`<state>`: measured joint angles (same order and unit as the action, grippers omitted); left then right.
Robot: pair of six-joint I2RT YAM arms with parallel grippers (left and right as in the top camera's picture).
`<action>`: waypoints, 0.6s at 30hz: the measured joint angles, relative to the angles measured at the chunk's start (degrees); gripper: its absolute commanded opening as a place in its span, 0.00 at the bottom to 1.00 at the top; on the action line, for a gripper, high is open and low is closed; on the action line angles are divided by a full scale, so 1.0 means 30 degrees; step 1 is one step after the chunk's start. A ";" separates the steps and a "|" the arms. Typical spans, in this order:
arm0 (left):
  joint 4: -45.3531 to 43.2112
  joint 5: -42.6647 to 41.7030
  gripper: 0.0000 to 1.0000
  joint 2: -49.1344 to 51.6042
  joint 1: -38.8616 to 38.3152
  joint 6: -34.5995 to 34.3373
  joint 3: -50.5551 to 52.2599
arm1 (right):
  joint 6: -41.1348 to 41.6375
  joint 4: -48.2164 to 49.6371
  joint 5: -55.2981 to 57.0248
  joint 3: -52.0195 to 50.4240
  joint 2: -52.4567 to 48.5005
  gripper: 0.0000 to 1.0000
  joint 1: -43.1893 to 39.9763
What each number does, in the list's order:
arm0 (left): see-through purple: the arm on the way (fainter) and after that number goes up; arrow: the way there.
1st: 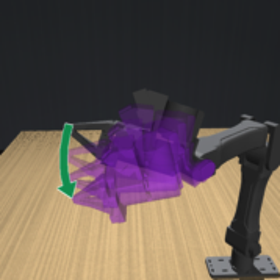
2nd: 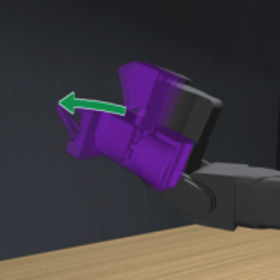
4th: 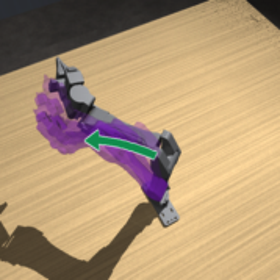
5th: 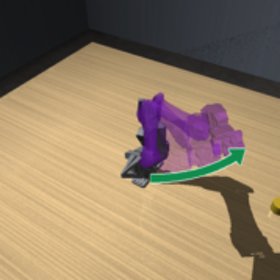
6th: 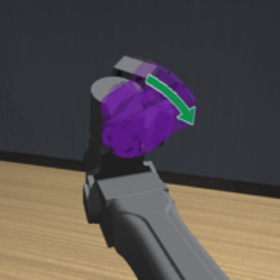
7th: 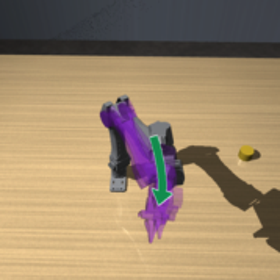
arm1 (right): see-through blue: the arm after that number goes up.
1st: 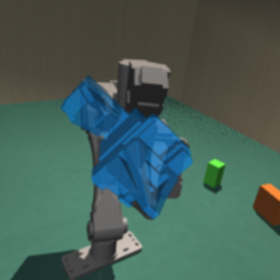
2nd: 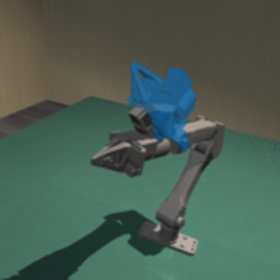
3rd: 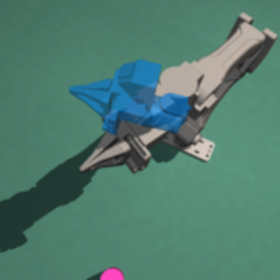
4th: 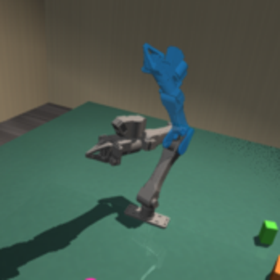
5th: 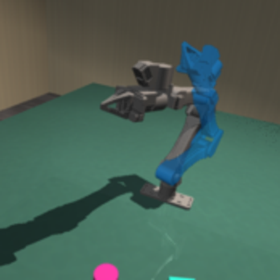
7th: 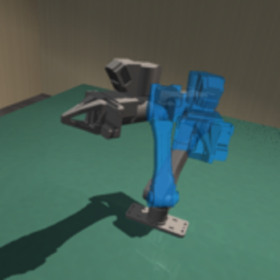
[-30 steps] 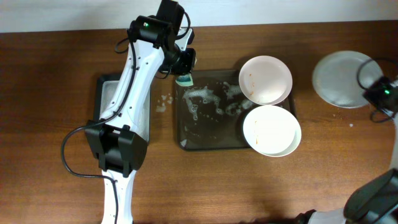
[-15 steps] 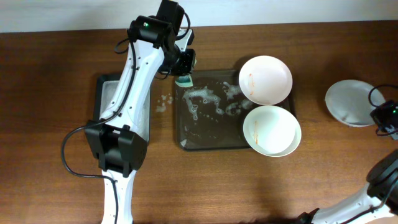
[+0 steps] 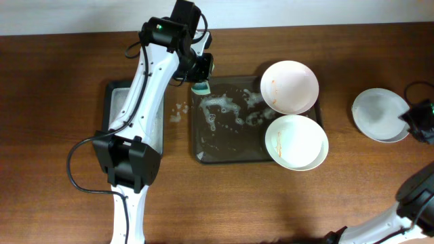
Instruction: Clean dirty plates on tray and stack at the side
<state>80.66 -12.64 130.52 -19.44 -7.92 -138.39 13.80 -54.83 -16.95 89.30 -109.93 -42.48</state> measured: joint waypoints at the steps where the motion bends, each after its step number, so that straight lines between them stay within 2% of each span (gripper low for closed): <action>1: 0.0000 0.0000 0.01 0.0000 0.0000 0.0000 0.0000 | -0.0189 -0.0940 -0.0444 0.0197 0.0284 0.44 0.0386; 4: 0.0015 0.0007 0.01 0.0000 0.0000 0.0000 0.0000 | -0.1188 -0.3912 -0.2353 0.0554 0.1348 0.45 0.2805; 7: -0.0007 0.0022 0.01 0.0000 0.0000 0.0000 0.0000 | -0.2259 -0.5530 -0.2900 0.0437 0.1457 0.44 0.5464; 14: -0.0036 0.0648 0.01 0.0000 0.0000 0.0000 0.0000 | -0.3104 -0.5858 -0.2805 -0.0306 0.1450 0.40 1.0630; 18: -0.0051 0.1319 0.01 0.0000 0.0051 0.0000 0.0000 | -0.2186 -0.4481 -0.1683 -0.0940 0.1450 0.40 1.3566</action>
<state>80.51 -8.69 130.52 -19.29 -7.92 -138.39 7.25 -68.27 -22.00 86.48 -105.58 -1.78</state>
